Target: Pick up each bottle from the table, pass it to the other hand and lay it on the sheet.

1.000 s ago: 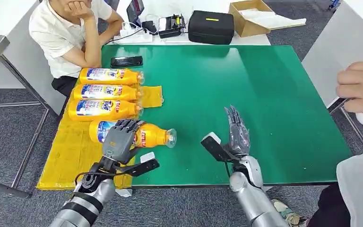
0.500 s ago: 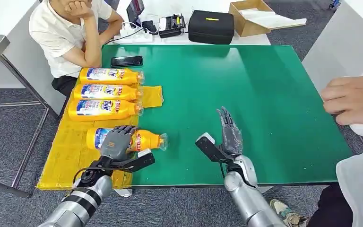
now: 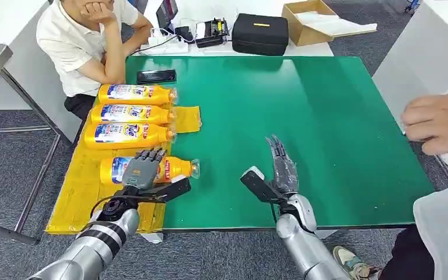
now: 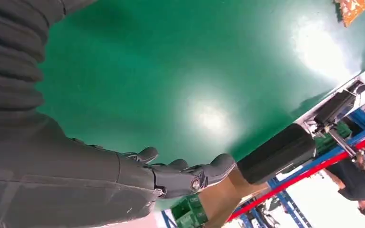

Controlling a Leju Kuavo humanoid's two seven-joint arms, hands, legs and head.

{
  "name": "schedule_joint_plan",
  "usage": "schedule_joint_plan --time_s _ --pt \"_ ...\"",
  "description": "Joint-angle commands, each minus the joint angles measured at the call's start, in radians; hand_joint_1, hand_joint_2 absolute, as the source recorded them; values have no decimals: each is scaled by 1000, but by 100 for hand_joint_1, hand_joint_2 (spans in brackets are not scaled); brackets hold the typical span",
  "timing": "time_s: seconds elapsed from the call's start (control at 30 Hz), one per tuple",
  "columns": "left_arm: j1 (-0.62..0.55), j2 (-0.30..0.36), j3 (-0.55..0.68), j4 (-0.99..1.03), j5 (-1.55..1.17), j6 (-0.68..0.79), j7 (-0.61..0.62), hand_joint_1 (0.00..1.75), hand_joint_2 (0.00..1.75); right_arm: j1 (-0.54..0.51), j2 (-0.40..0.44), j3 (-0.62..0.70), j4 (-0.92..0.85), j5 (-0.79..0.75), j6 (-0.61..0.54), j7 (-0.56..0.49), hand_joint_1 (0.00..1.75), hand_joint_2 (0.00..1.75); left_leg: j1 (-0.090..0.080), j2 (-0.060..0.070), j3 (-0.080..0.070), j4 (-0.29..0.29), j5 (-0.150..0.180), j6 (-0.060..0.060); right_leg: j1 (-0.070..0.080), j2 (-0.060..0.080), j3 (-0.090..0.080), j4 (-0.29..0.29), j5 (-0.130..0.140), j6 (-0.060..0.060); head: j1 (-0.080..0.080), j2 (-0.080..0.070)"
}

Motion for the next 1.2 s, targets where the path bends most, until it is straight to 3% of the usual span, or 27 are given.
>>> schedule_joint_plan --time_s 0.03,0.27,0.5,0.63,0.73,0.77,0.8,0.9,0.93,0.97,1.03,1.13,1.17,1.2 --pt "-10 -1 17 100 -5 -39 9 2 175 -20 -5 3 48 -2 0 -4 0 175 0 3 4 -1 -2 0 1 2 4 -1 -1 -3 0 0" --pt "31 -6 43 10 7 -28 -67 0 175 1 -6 -14 47 8 -11 -7 0 175 0 3 6 -1 -2 0 1 1 5 -1 -1 -3 0 0" --pt "171 -2 22 -304 72 -20 -130 0 175 55 -15 -32 12 21 -28 -3 0 175 0 2 6 0 -3 1 1 0 7 -1 -3 -3 0 0" --pt "300 24 -46 -538 74 63 -176 0 175 97 -17 -44 -34 33 -42 -1 0 175 0 3 3 0 -3 0 0 1 3 -1 -2 -3 0 0" --pt "436 44 -92 -757 113 142 -216 0 175 179 15 -97 -175 -151 -7 -131 0 175 -1 2 1 0 -3 0 0 0 0 0 -2 -2 0 0" --pt "486 42 -105 -832 199 176 -268 0 175 226 40 -130 -272 -343 99 -224 0 175 0 3 5 1 -6 0 1 1 4 0 -5 -4 0 0" --pt "514 41 -118 -876 260 186 -304 0 175 258 49 -142 -335 -430 155 -253 0 175 -1 3 3 1 -5 0 0 2 2 1 -4 -4 0 0" --pt "516 43 -127 -888 262 189 -298 0 175 273 46 -138 -369 -430 161 -237 0 175 0 2 0 1 -6 -2 0 1 -1 1 -4 -4 0 0" --pt "521 37 -124 -895 322 184 -317 0 175 281 51 -147 -383 -481 189 -257 0 175 0 3 4 2 -9 -2 1 1 3 2 -7 -5 0 0" --pt "539 21 -123 -927 472 152 -386 0 175 310 50 -152 -427 -544 220 -342 0 175 0 2 1 1 -7 -2 1 0 0 1 -5 -5 0 0" --pt "563 4 -122 -966 586 109 -407 0 175 350 68 -172 -484 -604 245 -382 0 175 0 1 0 1 -6 -2 1 -1 -1 1 -5 -5 0 0" --pt "611 -12 -119 -1013 741 59 -391 0 175 422 101 -137 -570 -573 180 -393 0 175 0 1 1 2 -8 -2 1 -1 0 2 -7 -6 0 0" --pt "630 -15 -105 -1015 818 37 -376 0 175 441 117 -123 -571 -590 179 -382 0 0 1 2 3 3 -10 -2 2 -1 2 2 -9 -7 0 0" --pt "652 -15 -91 -1014 876 35 -364 0 175 465 143 -113 -565 -608 168 -344 0 0 0 2 3 2 -9 -2 1 0 2 2 -8 -7 0 0"
